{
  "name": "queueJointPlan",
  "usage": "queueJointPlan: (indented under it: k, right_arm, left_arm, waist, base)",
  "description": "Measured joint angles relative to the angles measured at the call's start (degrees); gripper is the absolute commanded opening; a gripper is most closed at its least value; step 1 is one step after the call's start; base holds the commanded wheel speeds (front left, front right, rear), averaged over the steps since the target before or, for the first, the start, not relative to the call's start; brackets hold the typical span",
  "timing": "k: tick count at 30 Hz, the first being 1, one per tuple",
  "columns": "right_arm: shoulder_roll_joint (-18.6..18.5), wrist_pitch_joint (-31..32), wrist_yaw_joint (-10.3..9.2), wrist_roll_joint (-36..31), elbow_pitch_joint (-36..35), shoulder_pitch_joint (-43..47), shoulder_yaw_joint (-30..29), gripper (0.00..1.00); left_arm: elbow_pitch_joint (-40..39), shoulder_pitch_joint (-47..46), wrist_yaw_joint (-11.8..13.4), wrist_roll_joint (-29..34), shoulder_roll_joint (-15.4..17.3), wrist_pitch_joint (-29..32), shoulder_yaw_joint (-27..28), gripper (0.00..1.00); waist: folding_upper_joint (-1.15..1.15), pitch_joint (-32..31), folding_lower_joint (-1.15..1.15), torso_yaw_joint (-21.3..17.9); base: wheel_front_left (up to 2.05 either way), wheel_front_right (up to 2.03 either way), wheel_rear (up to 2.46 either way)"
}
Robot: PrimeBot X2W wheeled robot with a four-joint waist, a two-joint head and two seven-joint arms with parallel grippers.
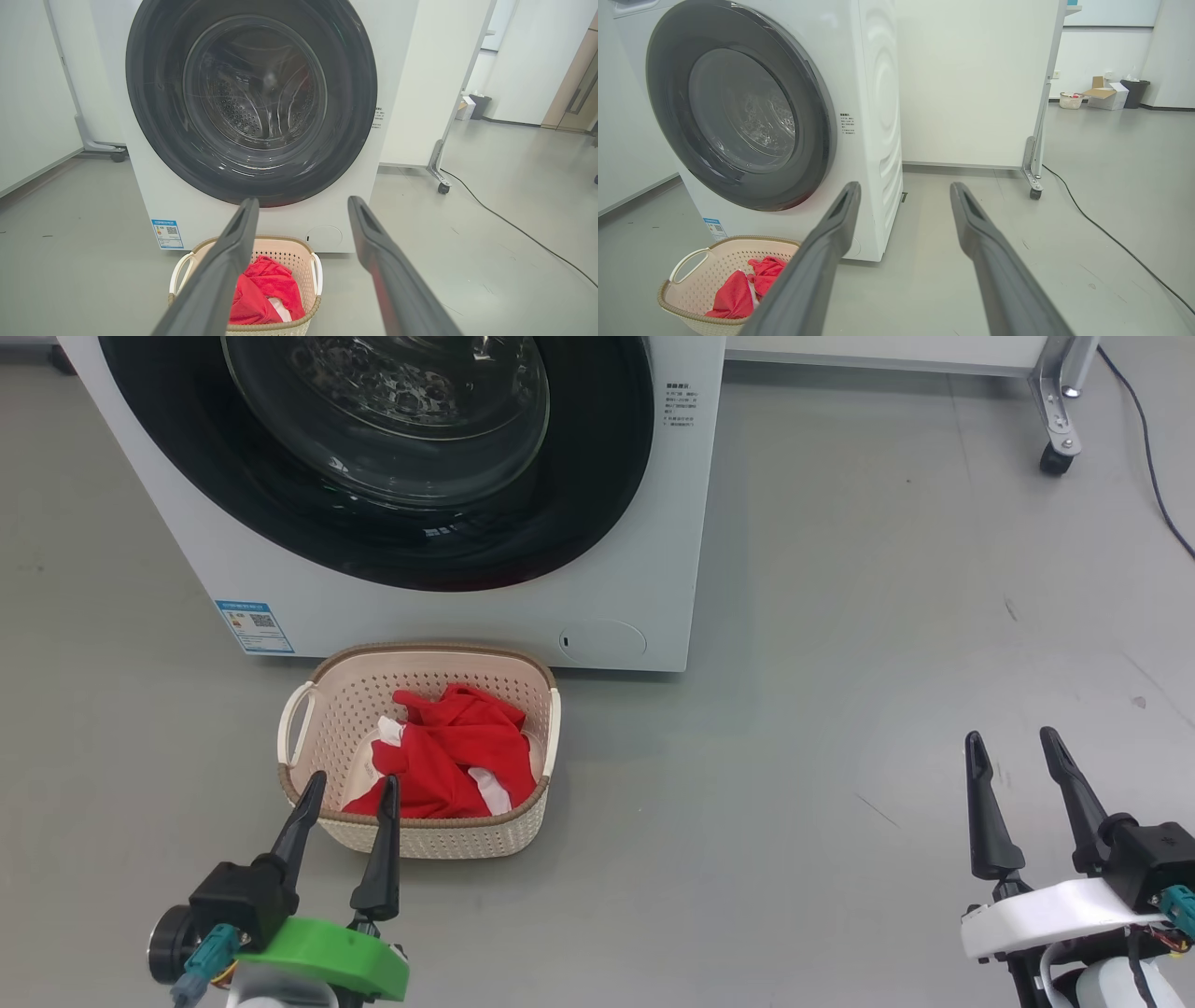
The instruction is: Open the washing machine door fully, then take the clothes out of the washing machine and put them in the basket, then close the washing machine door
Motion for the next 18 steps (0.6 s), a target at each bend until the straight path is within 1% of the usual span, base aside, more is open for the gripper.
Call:
queueJointPlan:
  k: [13, 14, 18]
  right_arm:
    - [0.38, 0.00, 0.22, -0.01, -0.18, 0.18, -0.21, 1.00]
    - [0.41, 0.00, 0.22, -0.01, -0.22, 0.28, -0.22, 0.00]
    - [1.76, 0.07, 0.21, 0.01, 2.40, 1.38, 0.23, 0.00]
  left_arm:
    - [-0.01, 0.00, 0.00, -1.15, 0.05, 0.00, 0.14, 1.00]
    - [-0.01, 0.00, 0.00, -1.23, 0.05, 0.00, 0.11, 0.00]
    - [2.53, 0.85, 0.00, -1.23, -0.44, 0.26, -0.42, 0.00]
  waist:
    - [0.00, 0.05, 0.00, -0.04]
    - [0.00, 0.06, 0.00, -0.05]
    - [0.00, 0.06, 0.00, -0.05]
  base:
    - [0.00, 0.00, 0.00]
    - [0.00, 0.00, 0.00]
    - [0.00, 0.00, 0.00]
